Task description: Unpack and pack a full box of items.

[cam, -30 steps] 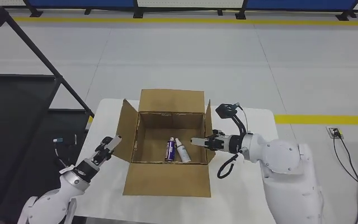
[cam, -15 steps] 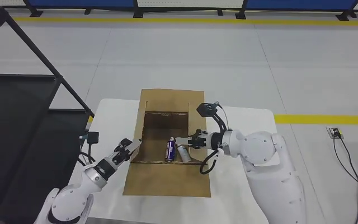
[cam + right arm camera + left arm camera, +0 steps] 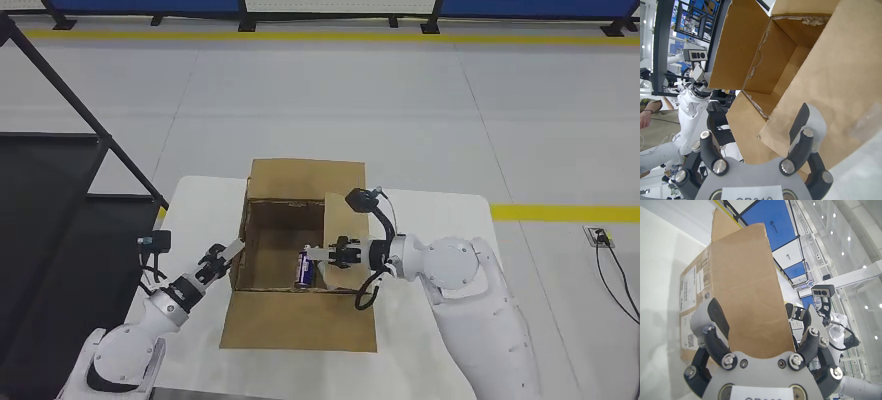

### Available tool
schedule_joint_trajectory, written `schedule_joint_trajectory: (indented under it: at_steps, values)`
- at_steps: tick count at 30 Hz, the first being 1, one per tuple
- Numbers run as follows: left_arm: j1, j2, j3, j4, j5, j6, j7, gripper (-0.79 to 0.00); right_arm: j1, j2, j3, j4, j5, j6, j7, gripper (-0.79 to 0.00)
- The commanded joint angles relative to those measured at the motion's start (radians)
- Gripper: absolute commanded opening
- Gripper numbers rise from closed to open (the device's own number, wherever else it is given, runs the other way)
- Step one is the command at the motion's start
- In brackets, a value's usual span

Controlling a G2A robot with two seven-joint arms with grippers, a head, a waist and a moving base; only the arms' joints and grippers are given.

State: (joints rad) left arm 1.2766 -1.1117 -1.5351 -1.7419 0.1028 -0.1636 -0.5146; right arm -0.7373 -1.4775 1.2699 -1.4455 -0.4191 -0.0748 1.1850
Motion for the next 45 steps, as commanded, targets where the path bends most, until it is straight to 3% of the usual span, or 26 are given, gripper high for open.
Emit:
schedule_joint_trajectory:
  at_steps: [1,9,21,45]
  values:
    - [-0.007,-0.001,0.015,0.003,-0.001,0.002,-0.01,0.0,0.028,-0.003,-0.017,0.055,0.033,-0.017,-0.011,0.0]
    - [-0.047,-0.006,0.068,0.037,-0.04,0.044,-0.05,0.0,0.118,-0.009,-0.07,0.219,0.09,-0.073,-0.048,0.0]
    - [-0.095,-0.013,0.131,0.085,-0.02,0.061,-0.038,0.0,0.159,-0.003,-0.117,0.315,0.103,-0.121,-0.053,0.0]
    - [-0.098,-0.013,0.118,0.076,-0.049,0.057,-0.023,0.0,0.236,-0.005,-0.216,0.388,0.092,-0.063,-0.087,0.0]
